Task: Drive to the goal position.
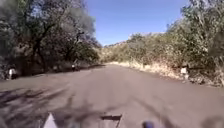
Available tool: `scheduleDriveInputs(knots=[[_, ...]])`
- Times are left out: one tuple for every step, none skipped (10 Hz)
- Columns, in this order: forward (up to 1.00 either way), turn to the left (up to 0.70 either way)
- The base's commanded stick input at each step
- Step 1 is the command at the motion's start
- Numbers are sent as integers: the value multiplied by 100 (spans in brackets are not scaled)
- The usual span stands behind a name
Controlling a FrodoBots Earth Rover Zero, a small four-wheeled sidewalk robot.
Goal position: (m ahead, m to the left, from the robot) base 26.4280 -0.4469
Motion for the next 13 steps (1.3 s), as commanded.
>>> scheduleDriveInputs(knots=[[85, 0], [85, 0], [85, 0], [85, 0], [85, 0], [85, 0], [85, 0], [85, 0], [85, 0], [85, 0], [85, 0], [85, 0], [85, 0]])
